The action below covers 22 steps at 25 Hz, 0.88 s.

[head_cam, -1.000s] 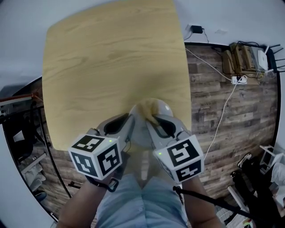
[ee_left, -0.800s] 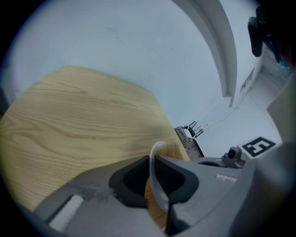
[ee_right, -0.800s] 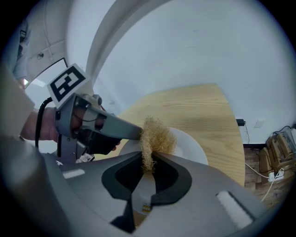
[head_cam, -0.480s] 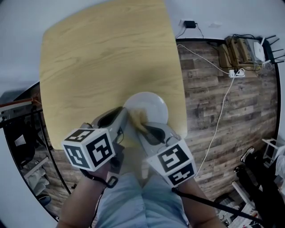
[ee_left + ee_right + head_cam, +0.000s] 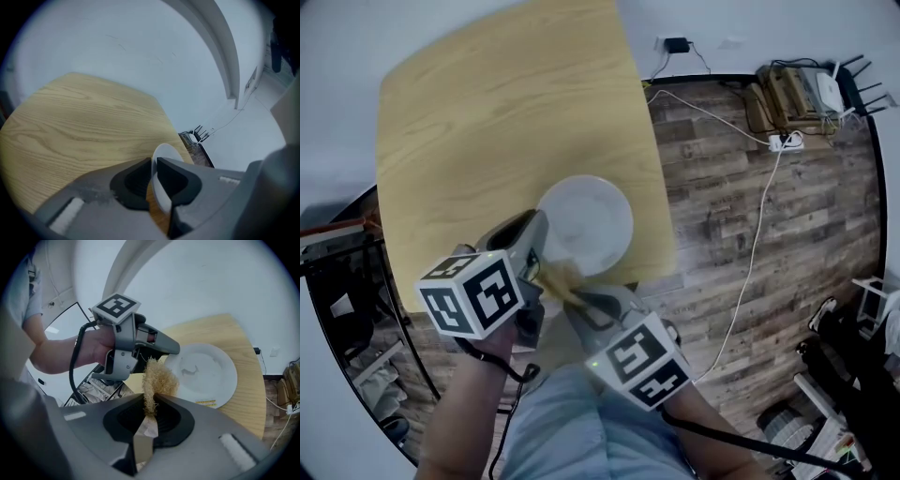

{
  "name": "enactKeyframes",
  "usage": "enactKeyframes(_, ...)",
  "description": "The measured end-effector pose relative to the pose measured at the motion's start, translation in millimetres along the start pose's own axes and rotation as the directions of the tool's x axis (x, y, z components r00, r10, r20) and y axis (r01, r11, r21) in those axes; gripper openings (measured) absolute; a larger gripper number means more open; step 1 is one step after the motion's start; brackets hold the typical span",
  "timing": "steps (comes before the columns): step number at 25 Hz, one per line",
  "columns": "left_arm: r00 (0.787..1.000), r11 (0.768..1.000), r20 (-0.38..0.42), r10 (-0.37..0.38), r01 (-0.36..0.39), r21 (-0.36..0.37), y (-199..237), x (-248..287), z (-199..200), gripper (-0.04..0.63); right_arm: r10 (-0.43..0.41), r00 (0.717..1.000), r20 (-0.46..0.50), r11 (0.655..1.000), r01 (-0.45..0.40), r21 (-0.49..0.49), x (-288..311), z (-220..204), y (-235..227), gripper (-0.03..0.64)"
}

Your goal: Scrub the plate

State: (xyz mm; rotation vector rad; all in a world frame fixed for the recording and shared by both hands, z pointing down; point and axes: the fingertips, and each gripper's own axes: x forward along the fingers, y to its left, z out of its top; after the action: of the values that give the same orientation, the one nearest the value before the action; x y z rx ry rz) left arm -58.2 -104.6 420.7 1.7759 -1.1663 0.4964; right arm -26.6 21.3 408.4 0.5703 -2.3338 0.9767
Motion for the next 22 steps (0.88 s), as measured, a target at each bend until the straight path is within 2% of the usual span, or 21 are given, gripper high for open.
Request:
enactKeyframes(8,0.998,0.992,0.018,0.056,-0.058,0.114,-5,5,-3,0.061,0.006,1.000,0.029,1.000,-0.006,0.025,-15,-5,0,0.048)
enactKeyframes(18,0.994,0.985,0.011,0.107,-0.108,0.132,20,3,-22,0.063,-0.044,0.996,0.075,0.998,0.040,0.057,-29,-4,-20,0.048)
enactKeyframes(22,0.989,0.980,0.087,0.120,-0.133,0.150,17,-8,-11,0.062,-0.080,0.991,0.106,0.996,0.075,0.054,-39,-1,-33,0.048)
